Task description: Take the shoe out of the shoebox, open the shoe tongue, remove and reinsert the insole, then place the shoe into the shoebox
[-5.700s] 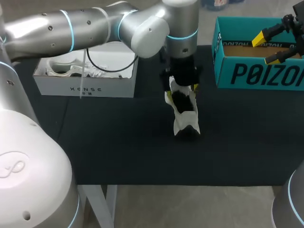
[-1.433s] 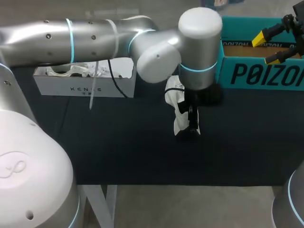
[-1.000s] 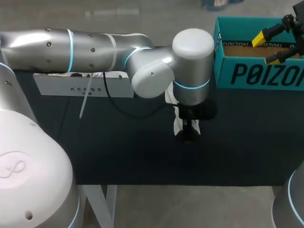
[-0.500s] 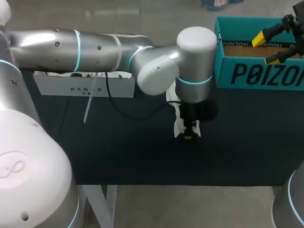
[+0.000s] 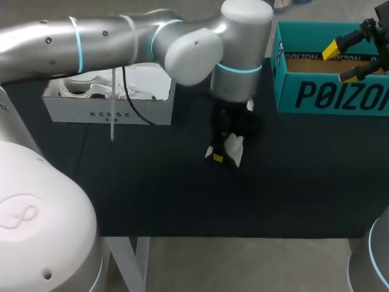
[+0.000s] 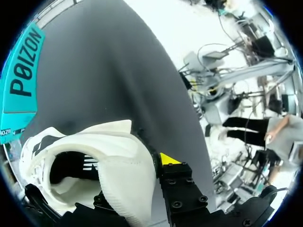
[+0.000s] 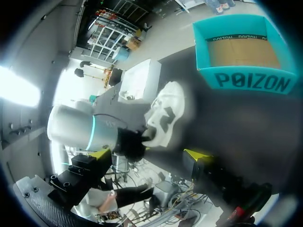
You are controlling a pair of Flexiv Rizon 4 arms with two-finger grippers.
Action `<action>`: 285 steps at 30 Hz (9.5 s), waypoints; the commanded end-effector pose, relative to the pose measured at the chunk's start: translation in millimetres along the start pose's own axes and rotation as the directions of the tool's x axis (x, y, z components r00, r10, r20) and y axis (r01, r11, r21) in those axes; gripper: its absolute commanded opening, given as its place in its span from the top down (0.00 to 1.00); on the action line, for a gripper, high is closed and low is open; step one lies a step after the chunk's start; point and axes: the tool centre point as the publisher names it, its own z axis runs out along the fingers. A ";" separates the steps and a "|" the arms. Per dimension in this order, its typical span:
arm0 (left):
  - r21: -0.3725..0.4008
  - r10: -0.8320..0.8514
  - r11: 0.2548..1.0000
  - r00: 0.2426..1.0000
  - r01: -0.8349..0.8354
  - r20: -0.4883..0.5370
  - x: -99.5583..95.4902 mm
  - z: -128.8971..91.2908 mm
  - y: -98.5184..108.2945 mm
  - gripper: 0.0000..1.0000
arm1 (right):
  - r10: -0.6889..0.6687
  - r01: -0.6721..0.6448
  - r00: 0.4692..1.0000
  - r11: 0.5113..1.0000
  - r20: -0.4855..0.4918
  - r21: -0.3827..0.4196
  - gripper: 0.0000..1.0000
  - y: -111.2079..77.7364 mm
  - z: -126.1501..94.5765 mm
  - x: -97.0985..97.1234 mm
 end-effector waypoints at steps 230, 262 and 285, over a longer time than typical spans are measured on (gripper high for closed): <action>-0.436 0.918 0.337 0.394 -0.834 -0.044 -26.3 -146.6 501.3 0.00 | 0.000 0.000 1.000 1.000 0.002 0.003 0.00 1.6 0.4 -0.6; -0.302 0.898 0.421 0.439 -0.855 0.007 -30.4 -59.2 499.0 0.00 | 0.000 0.000 1.000 1.000 0.002 0.003 0.00 1.6 0.4 -0.6; -0.259 0.915 0.393 0.404 -0.882 0.011 -48.8 -0.1 515.8 0.00 | 0.000 0.000 1.000 1.000 0.002 0.003 0.00 1.6 0.4 -0.6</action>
